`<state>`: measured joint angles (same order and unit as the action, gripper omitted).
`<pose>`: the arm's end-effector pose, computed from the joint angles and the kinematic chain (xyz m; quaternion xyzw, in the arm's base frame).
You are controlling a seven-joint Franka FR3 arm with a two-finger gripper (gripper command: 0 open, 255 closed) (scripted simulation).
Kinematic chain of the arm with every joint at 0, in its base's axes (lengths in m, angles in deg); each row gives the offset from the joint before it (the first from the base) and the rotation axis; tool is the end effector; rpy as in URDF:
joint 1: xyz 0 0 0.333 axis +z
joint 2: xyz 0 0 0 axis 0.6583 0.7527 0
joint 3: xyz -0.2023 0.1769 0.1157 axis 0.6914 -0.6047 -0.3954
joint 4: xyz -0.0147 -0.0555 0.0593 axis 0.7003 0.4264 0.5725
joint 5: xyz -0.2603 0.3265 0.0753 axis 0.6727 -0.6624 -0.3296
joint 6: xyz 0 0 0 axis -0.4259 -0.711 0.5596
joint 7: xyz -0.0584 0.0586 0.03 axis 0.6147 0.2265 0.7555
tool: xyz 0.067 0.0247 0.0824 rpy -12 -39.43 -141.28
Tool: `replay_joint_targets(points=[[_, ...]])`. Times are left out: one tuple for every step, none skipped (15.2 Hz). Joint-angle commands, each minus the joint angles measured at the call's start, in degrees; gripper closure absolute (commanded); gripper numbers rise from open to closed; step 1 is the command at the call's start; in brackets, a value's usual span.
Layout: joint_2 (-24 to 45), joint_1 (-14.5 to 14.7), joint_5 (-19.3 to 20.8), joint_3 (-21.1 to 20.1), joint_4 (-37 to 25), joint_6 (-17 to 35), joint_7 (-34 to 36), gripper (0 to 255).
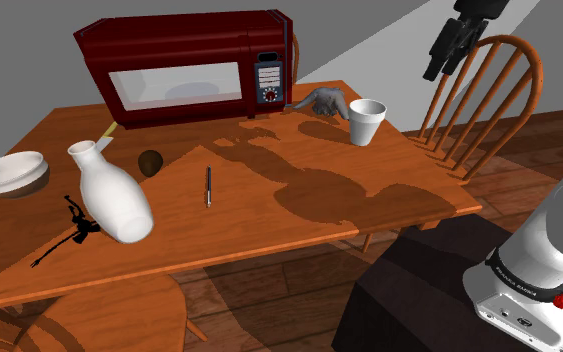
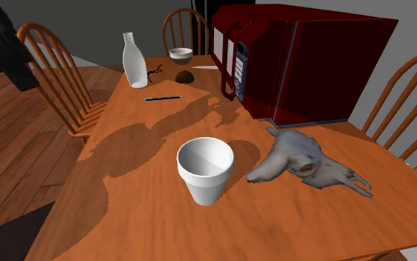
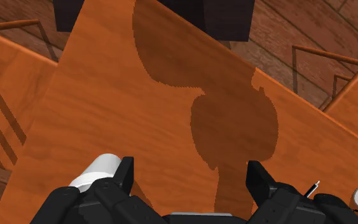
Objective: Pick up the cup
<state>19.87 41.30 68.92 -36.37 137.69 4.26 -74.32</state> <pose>0.3538 -0.0075 0.6108 -0.9962 -0.0002 -0.0684 0.0537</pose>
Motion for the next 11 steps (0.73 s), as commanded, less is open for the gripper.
replay_joint_targets(points=[[0.0, 0.0, 0.0, 0.0, 0.0, 0.0, 0.0, 0], [1.2, -0.2, 0.5, 0.7, 0.3, 1.5, -0.9, 0], [2.5, -0.3, 1.0, 1.3, 0.5, 2.9, -1.9, 0], [3.9, -0.5, 1.4, 2.0, 0.7, 4.4, -2.8, 0], [5.3, -0.6, 1.8, 2.6, 0.8, 5.9, -3.7, 0], [6.8, -0.8, 2.2, 3.3, 0.8, 7.3, -4.6, 0], [8.4, -0.9, 2.6, 3.9, 0.7, 8.7, -5.5, 0], [9.9, -1.0, 2.9, 4.6, 0.5, 10.2, -6.4, 0], [11.6, -1.1, 3.2, 5.2, 0.3, 11.5, -7.3, 0], [13.3, -1.2, 3.5, 5.9, 0.0, 12.9, -8.2, 0], [15.0, -1.2, 3.7, 6.5, -0.4, 14.2, -9.1, 0]])
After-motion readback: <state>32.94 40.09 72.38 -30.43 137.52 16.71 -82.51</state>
